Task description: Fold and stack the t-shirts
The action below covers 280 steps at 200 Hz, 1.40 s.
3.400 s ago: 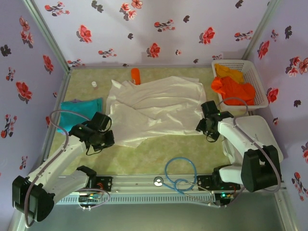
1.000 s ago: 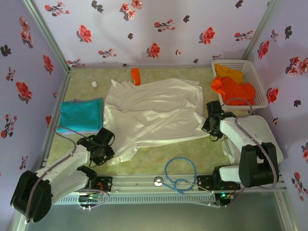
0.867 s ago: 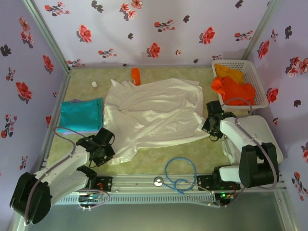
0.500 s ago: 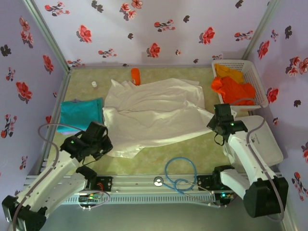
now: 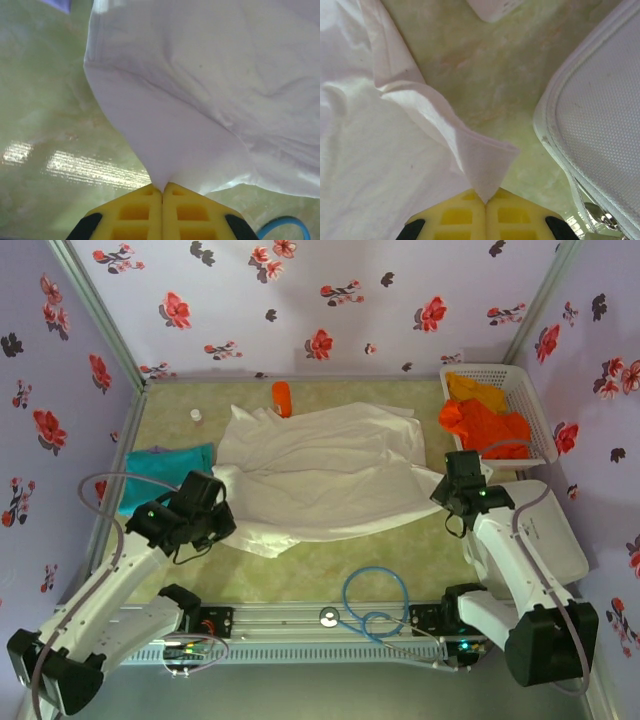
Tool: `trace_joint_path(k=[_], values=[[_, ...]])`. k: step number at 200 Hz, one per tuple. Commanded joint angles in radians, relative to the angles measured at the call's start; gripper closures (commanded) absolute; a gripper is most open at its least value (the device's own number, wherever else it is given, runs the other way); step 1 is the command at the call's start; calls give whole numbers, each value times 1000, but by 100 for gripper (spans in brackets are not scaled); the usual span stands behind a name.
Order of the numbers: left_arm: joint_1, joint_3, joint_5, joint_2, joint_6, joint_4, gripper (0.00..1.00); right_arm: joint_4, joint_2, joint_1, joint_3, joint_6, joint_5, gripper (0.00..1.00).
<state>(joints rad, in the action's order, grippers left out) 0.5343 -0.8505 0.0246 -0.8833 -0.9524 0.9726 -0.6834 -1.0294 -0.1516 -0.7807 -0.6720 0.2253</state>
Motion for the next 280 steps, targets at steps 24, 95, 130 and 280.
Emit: trace_joint_path(k=[24, 95, 130, 280], values=[[-81, -93, 13, -35, 153, 1, 100, 45, -37, 21, -33, 1, -19, 100], [-221, -562, -18, -297, 413, 0, 100, 98, -199, 39, -372, -3, -60, 100], [-297, -856, -68, -422, 513, 1, 100, 117, -278, 54, -590, 11, -43, 100], [-317, -1401, -374, -283, 662, 1, 100, 270, 64, 61, -791, 172, -163, 100]])
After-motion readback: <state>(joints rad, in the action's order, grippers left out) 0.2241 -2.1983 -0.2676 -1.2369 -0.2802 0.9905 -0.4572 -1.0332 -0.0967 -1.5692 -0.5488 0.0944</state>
